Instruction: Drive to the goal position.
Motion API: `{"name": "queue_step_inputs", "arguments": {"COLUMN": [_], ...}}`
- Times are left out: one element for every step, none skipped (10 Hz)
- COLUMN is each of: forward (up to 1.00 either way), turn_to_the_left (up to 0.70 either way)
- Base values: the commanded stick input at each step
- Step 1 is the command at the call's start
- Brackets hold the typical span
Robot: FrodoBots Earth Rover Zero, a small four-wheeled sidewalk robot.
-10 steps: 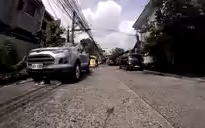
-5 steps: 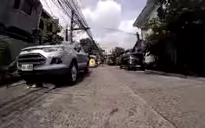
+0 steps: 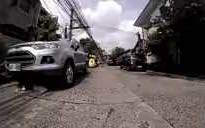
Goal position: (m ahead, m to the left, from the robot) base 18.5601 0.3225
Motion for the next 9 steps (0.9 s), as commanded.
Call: {"name": "queue_step_inputs", "arguments": {"forward": [0.7,0.7,0.7,0.7,0.7,0.7,0.7,0.7,0.7], "turn_to_the_left": [0.0,0.0,0.0,0.0,0.0,0.0,0.0,0.0,0.0]}}
